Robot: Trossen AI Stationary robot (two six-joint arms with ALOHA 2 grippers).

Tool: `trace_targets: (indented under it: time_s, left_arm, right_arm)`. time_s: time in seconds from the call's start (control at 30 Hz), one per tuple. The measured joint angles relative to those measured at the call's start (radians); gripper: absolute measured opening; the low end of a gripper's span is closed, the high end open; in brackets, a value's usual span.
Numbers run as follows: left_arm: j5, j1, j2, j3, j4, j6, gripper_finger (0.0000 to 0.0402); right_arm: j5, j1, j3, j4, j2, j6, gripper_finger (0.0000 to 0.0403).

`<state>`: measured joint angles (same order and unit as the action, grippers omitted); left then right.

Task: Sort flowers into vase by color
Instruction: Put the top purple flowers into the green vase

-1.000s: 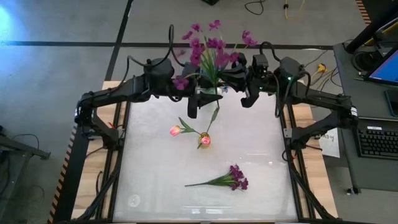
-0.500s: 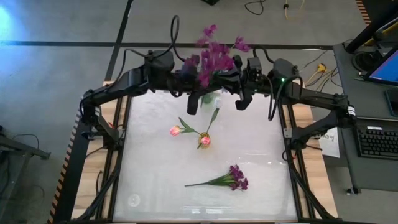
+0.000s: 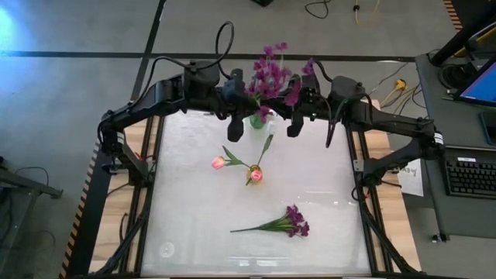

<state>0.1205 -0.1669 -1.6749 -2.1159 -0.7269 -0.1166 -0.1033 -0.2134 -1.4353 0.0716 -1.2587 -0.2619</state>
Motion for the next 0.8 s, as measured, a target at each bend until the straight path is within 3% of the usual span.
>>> trace_targets:
  time_s: [0.4,0.8]
  left_arm:
    - [-0.006,0.0,-0.003,-0.011,-0.01,0.0,0.0]
    - [-0.006,0.001,-0.002,-0.011,-0.015,-0.004,0.0]
  right_arm:
    - [0.028,-0.002,0.0,-0.013,0.0,0.074,0.0124]
    - [0.028,-0.003,0.0,-0.017,0.0,0.07,0.0142]
